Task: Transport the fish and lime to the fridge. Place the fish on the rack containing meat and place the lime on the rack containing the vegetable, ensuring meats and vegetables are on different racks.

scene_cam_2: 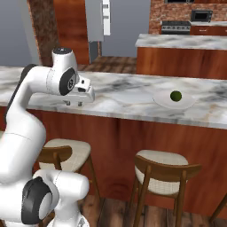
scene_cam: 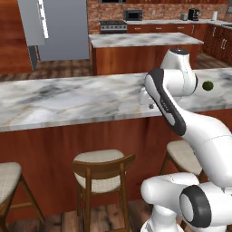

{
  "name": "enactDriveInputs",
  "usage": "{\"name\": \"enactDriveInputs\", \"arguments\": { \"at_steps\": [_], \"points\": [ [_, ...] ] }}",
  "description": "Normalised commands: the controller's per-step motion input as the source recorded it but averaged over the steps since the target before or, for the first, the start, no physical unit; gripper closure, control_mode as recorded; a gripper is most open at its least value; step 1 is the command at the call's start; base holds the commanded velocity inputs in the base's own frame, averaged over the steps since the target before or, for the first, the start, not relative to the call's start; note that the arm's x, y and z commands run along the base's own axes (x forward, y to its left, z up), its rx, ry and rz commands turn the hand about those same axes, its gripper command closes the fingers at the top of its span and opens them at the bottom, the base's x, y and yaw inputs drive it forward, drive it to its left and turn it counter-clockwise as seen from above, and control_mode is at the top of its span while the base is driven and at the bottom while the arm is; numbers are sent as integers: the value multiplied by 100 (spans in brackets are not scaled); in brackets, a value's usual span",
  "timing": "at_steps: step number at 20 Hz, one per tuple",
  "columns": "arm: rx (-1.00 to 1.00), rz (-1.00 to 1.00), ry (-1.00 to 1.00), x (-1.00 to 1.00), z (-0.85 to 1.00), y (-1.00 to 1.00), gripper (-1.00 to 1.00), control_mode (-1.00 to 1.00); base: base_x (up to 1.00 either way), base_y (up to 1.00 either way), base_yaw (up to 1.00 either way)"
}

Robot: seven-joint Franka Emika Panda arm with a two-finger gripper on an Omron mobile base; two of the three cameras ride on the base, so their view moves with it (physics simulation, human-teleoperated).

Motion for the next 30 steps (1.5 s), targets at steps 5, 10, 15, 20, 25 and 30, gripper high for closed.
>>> {"name": "enactDriveInputs", "arguments": {
  "at_steps": [5,10,15,20,25,30],
  "points": [
    [0,-5,-17,-79,0,-5,-100,-100,0,0,0],
    [-5,0,-11,-100,-12,18,-100,-100,0,0,0],
    [-5,0,-12,-94,1,14,-100,-100,0,0,0],
    [0,0,-9,-63,42,0,-100,-100,0,0,0],
    [0,0,-9,-44,50,-1,-100,-100,0,0,0],
    [0,0,-1,-3,21,-8,-100,100,-19,-26,-4]
  ]
}}
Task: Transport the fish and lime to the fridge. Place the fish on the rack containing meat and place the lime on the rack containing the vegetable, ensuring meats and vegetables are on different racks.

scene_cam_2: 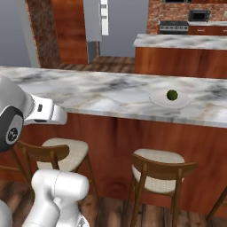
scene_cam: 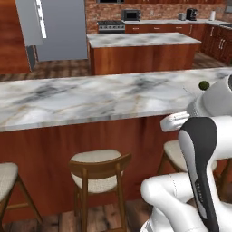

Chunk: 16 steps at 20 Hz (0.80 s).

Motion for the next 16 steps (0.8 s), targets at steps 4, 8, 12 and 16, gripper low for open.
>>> {"name": "enactDriveInputs", "arguments": {
  "at_steps": [4,8,12,16],
  "points": [
    [0,0,0,0,0,0,-100,100,-57,-62,-8],
    [0,0,0,0,0,0,-100,100,-51,-78,-5],
    [0,0,0,0,0,0,-100,100,-5,-93,0],
    [0,0,0,0,0,0,-100,100,3,-94,0]
  ]
}}
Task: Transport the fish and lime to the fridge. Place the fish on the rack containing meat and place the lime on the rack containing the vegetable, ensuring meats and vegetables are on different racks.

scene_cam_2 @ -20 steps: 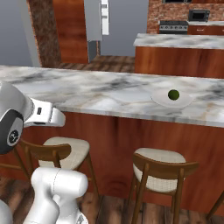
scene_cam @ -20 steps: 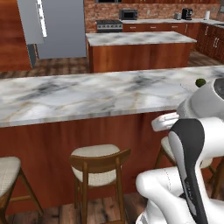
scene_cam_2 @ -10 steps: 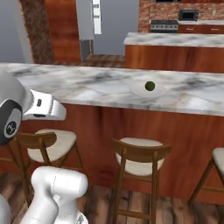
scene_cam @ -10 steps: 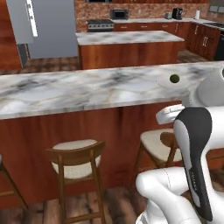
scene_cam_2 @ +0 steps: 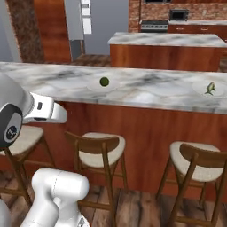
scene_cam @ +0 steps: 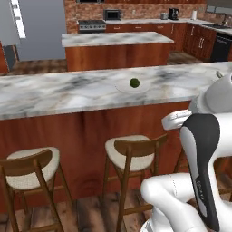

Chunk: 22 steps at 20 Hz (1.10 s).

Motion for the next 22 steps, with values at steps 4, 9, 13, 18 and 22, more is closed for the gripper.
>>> {"name": "enactDriveInputs", "arguments": {
  "at_steps": [4,9,13,18,22],
  "points": [
    [0,0,0,0,0,0,-100,100,32,-69,0],
    [0,0,0,0,0,0,-100,100,95,9,0],
    [0,0,0,0,0,0,-100,100,100,30,0],
    [0,0,0,0,0,0,-100,100,100,7,0],
    [0,0,4,25,-3,0,-100,-100,75,6,0]
  ]
}}
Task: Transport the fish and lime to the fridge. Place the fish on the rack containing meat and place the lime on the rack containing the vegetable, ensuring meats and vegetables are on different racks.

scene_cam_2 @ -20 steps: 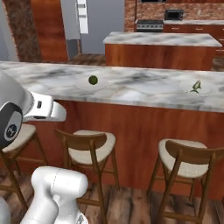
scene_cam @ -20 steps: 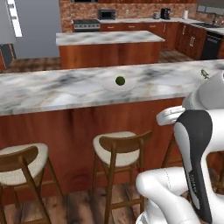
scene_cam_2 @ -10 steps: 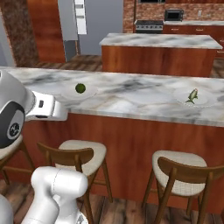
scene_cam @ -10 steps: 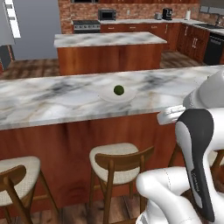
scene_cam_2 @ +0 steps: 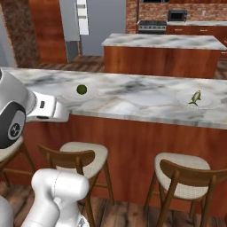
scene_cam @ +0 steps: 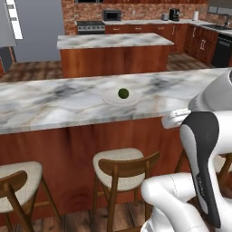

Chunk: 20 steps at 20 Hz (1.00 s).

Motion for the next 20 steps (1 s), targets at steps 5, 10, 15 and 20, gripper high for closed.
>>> {"name": "enactDriveInputs", "arguments": {
  "at_steps": [5,10,15,20],
  "points": [
    [0,0,15,100,-1,0,-100,-100,0,0,0],
    [0,0,9,91,0,0,-100,-100,0,0,0],
    [0,0,6,85,0,5,-100,-100,0,0,0],
    [1,-3,5,63,0,0,-100,-100,0,0,0]
  ]
}}
